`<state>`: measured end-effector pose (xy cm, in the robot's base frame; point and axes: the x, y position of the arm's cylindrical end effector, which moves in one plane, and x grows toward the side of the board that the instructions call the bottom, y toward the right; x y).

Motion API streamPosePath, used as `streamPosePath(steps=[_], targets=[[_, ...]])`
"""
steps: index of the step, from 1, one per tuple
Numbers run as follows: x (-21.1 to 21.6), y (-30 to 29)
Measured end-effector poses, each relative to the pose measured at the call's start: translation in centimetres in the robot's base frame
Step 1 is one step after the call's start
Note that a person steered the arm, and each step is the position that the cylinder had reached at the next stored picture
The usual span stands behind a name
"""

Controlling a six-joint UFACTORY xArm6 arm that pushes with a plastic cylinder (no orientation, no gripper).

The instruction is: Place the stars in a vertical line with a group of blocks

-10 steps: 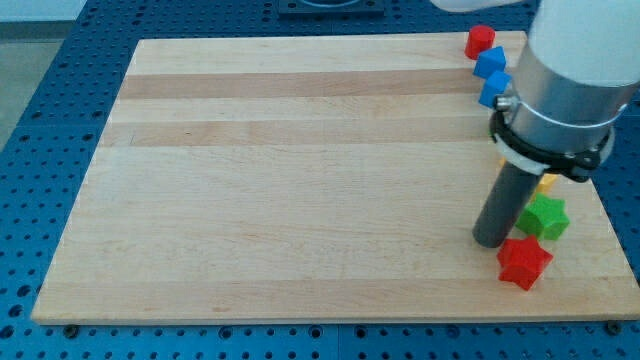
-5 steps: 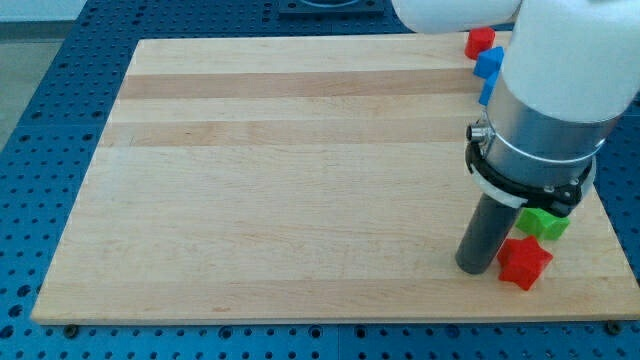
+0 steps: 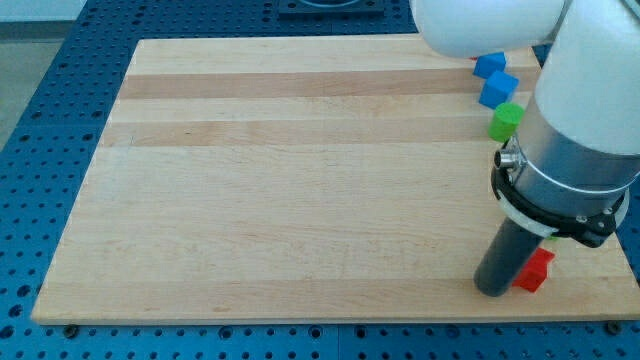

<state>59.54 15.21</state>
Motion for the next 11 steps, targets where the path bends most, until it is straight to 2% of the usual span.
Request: streamPosePath(steps=[2,11], targets=[[-1.2,0.7],[-1.2,3.5]])
